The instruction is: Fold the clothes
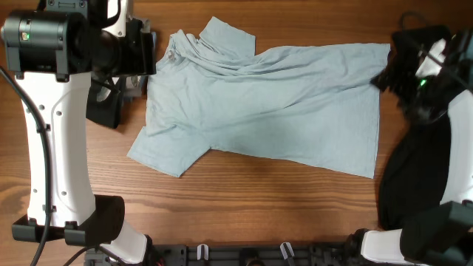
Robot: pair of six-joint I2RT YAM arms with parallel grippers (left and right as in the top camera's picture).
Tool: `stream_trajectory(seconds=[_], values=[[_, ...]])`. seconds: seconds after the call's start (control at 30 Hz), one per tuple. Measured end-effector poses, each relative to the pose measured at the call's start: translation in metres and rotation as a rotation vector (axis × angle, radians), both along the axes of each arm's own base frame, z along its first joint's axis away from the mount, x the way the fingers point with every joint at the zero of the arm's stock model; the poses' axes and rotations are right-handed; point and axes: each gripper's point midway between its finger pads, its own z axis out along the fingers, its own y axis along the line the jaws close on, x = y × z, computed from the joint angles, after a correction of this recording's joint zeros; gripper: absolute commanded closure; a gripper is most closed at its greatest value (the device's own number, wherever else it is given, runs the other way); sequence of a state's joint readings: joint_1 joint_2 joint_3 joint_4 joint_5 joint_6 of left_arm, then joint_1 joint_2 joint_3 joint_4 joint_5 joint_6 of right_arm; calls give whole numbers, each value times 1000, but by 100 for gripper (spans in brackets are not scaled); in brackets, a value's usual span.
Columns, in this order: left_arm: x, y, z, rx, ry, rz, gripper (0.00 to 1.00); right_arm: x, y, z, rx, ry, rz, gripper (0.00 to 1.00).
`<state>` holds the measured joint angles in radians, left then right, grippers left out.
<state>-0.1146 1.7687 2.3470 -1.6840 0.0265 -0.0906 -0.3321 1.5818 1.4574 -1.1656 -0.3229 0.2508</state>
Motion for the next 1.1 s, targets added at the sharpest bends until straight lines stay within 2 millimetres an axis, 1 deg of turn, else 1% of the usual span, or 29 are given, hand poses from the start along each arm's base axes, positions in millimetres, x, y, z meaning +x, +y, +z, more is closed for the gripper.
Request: stream_trajectory(seconds=[0.03, 0.1, 0.13, 0.17, 0.2, 0.23, 0.27, 0.33, 0.37, 0.4, 0.43, 0.47, 0.5, 0.53, 0.63, 0.7, 0.73, 0.77, 0.83, 0.87, 0.9, 0.97, 1.0, 1.03, 1.07, 1.1], values=[[0, 1, 0, -3, 0, 15, 30, -11, 0, -17, 2, 61, -16, 15], [0, 6, 1, -7, -4, 48, 29, -35, 1, -55, 4, 180, -53, 18], [-1, 12, 4, -5, -12, 74, 28, -49, 2, -78, 3, 240, -72, 20], [-4, 17, 7, -4, -21, 94, 28, -60, 4, -94, 9, 284, -88, 23], [-7, 23, 13, -4, -40, 115, 28, -68, 5, -109, 11, 307, -108, 29], [-14, 32, 23, -6, -71, 146, 28, -84, 8, -132, 18, 360, -144, 33], [-20, 39, 30, -8, -91, 170, 28, -90, 10, -144, 20, 374, -165, 35], [-28, 49, 39, -11, -122, 204, 27, -101, 13, -160, 27, 396, -203, 35], [-32, 55, 44, -10, -135, 228, 25, -109, 16, -169, 34, 416, -222, 30], [-34, 59, 46, -9, -143, 242, 25, -114, 17, -174, 39, 428, -239, 29], [-35, 62, 47, -9, -147, 251, 25, -119, 19, -179, 44, 438, -260, 34], [-35, 64, 47, -9, -147, 259, 23, -122, 20, -182, 50, 446, -277, 46], [-35, 65, 46, -9, -144, 264, 23, -120, 20, -182, 53, 434, -291, 64], [-35, 66, 44, -9, -138, 266, 23, -119, 20, -183, 57, 424, -305, 95], [-34, 67, 38, -9, -118, 272, 22, -119, 22, -185, 67, 417, -309, 96], [-34, 68, 37, -4, -114, 275, 22, -130, 20, -180, 51, 478, -308, 96], [-34, 69, 37, 1, -115, 278, 23, -134, 17, -174, 38, 508, -310, 96], [-34, 69, 37, 4, -113, 279, 23, -134, 10, -166, 21, 525, -320, 96], [-34, 70, 36, 5, -113, 281, 23, -122, -12, -144, -31, 506, -345, 96], [-34, 70, 36, 3, -110, 283, 23, -115, -25, -129, -59, 487, -365, 96], [-34, 70, 34, 0, -102, 287, 24, -108, -39, -116, -90, 458, -388, 96], [-34, 69, 24, -4, -69, 291, 25, -104, -54, -101, -123, 419, -419, 96], [-34, 68, 15, -9, -37, 290, 27, -103, -60, -95, -138, 404, -427, 91], [-35, 66, 5, -14, 0, 288, 27, -104, -63, -93, -146, 399, -427, 76], [-36, 63, -12, -24, 57, 284, 28, -105, -63, -93, -148, 400, -416, 53], [-37, 62, -23, -30, 93, 280, 31, -105, -63, -93, -150, 398, -399, 44]])
